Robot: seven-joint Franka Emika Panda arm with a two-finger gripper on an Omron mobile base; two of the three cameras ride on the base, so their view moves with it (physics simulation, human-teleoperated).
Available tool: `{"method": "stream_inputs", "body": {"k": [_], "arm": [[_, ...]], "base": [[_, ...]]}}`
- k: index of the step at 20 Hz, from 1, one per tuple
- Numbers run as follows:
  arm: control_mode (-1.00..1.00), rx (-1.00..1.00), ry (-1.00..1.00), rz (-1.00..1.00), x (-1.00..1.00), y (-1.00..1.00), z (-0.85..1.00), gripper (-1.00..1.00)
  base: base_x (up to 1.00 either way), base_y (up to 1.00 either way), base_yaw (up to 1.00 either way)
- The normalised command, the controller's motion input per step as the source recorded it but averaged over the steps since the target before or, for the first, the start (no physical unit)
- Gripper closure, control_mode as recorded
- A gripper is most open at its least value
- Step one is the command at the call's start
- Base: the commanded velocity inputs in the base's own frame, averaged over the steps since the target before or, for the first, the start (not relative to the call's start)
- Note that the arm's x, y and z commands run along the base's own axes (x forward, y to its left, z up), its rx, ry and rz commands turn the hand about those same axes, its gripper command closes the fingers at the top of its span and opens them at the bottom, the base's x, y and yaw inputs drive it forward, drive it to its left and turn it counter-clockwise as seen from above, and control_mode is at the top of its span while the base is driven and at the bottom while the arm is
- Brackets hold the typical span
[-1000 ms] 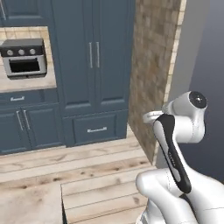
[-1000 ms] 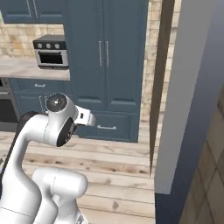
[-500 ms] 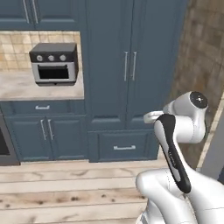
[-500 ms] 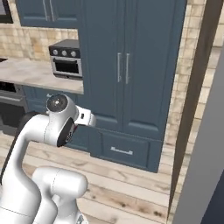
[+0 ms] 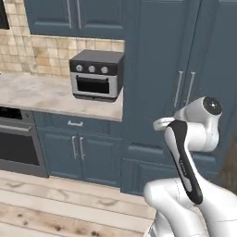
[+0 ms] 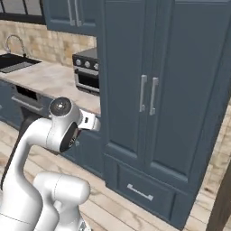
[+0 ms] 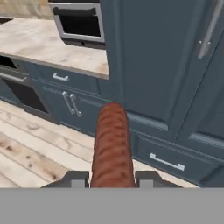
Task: Retrieve the sausage and cheese from the fridge and place them on the cutting board on the counter.
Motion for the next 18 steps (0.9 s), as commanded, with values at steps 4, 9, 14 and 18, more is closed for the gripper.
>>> {"method": "stream_inputs", "body": {"k": [4,9,14,18], "arm": [[1.0,0.0,0.0,0.0,0.0,0.0,0.0,1.0],[1.0,0.0,0.0,0.0,0.0,0.0,0.0,1.0],[1.0,0.0,0.0,0.0,0.0,0.0,0.0,1.0],[1.0,0.0,0.0,0.0,0.0,0.0,0.0,1.0]], "base": [[1.0,0.0,0.52],[1.0,0.0,0.51],[1.0,0.0,0.53],[1.0,0.02,0.54]]}}
